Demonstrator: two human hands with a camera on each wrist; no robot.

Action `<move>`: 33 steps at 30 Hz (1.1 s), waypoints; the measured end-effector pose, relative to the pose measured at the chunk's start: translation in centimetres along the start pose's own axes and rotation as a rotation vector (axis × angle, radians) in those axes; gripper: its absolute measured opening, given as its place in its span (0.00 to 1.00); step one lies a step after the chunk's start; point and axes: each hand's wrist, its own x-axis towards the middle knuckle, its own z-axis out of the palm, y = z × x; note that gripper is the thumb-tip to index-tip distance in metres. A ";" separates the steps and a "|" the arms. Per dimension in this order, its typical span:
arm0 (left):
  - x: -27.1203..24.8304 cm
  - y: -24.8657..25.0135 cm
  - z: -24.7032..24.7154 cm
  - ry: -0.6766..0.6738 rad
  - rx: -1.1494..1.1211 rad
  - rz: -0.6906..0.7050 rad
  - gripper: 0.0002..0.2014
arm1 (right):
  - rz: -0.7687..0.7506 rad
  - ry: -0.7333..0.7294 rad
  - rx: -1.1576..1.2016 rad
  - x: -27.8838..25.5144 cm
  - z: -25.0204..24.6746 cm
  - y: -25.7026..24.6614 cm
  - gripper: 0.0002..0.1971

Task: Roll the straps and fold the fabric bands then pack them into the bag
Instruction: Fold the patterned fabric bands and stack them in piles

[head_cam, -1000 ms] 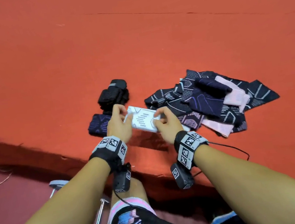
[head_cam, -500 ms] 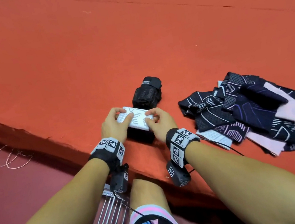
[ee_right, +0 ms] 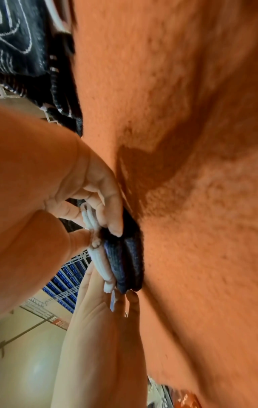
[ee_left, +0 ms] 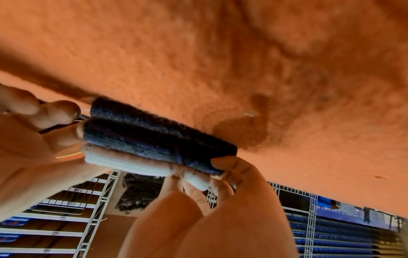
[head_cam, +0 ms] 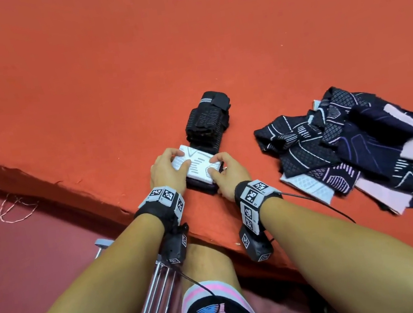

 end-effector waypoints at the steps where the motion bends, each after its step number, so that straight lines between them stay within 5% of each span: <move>1: -0.1 0.3 0.0 0.001 0.010 -0.010 0.09 | 0.003 -0.012 -0.003 -0.1 0.0 0.0 0.08; 7: -1.6 3.7 -1.0 0.113 0.120 -0.109 0.08 | 0.068 -0.153 0.084 -1.4 -2.4 -1.3 0.18; 15: -5.3 10.4 -0.8 0.191 -0.080 0.033 0.10 | 0.048 0.020 0.143 -4.3 -9.8 0.9 0.15; 22: -7.4 15.9 5.9 -0.011 -0.168 0.199 0.09 | 0.133 0.113 0.165 -6.2 -16.2 4.8 0.11; 27: -7.4 16.9 11.3 -0.234 -0.145 0.081 0.13 | 0.219 0.201 0.260 -6.9 -19.6 7.8 0.12; 33: -5.8 17.3 15.1 -0.304 -0.096 0.043 0.23 | 0.242 0.221 0.331 -6.4 -21.0 9.9 0.12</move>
